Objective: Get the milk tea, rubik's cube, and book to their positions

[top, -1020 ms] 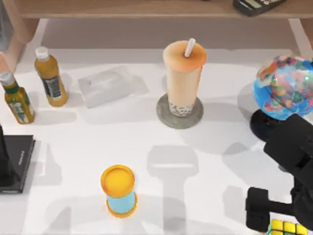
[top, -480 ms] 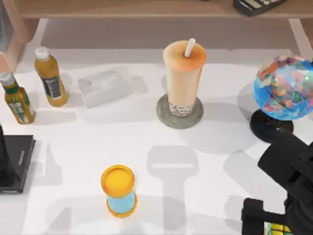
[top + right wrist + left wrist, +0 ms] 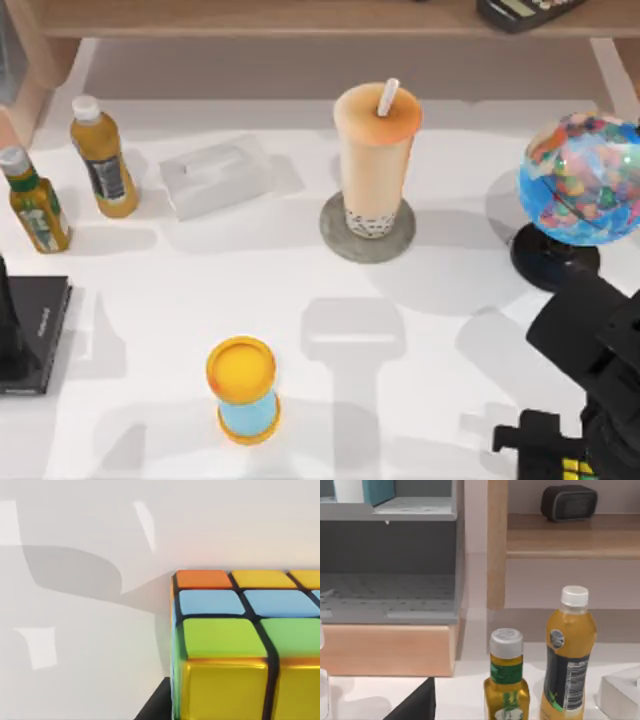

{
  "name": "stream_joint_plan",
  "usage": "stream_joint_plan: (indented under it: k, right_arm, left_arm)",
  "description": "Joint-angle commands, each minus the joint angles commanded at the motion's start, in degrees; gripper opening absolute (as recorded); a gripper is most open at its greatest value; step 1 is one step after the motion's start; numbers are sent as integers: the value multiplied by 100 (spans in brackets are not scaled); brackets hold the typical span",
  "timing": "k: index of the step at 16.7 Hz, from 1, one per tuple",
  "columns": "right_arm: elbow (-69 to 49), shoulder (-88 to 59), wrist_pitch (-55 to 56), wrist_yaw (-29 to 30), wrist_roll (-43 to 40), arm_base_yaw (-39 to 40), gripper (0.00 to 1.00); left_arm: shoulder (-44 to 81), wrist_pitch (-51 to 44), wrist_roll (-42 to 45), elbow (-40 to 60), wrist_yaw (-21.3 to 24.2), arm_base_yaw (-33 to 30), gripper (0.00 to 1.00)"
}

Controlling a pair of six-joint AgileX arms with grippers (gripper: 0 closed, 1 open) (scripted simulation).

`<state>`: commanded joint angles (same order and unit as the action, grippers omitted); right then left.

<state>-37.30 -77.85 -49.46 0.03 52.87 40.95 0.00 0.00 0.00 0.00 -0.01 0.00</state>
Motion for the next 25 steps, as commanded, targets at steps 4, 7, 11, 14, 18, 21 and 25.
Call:
stream_joint_plan:
  k: [4, 7, 11, 14, 18, 21, 25]
  right_arm:
    - [0, 0, 0, 0, 0, 0, 10]
    - [0, 0, 0, 0, 0, 0, 0]
    - [0, 0, 0, 0, 0, 0, 0]
    - [-1, 13, -1, 3, 5, -5, 0]
    - [-228, 141, -366, 3, 4, -5, 0]
    - [-477, 302, -775, 4, -7, -13, 0]
    - [-492, 299, -805, 1, 1, -11, 0]
  left_arm:
    - [0, 0, 0, 0, 0, 0, 100]
    - [0, 0, 0, 0, 0, 0, 100]
    - [0, 0, 0, 0, 0, 0, 100]
    - [0, 0, 0, 0, 0, 0, 100]
    - [0, 0, 0, 0, 0, 0, 100]
    - [0, 0, 0, 0, 0, 0, 100]
    - [0, 0, 0, 0, 0, 0, 100]
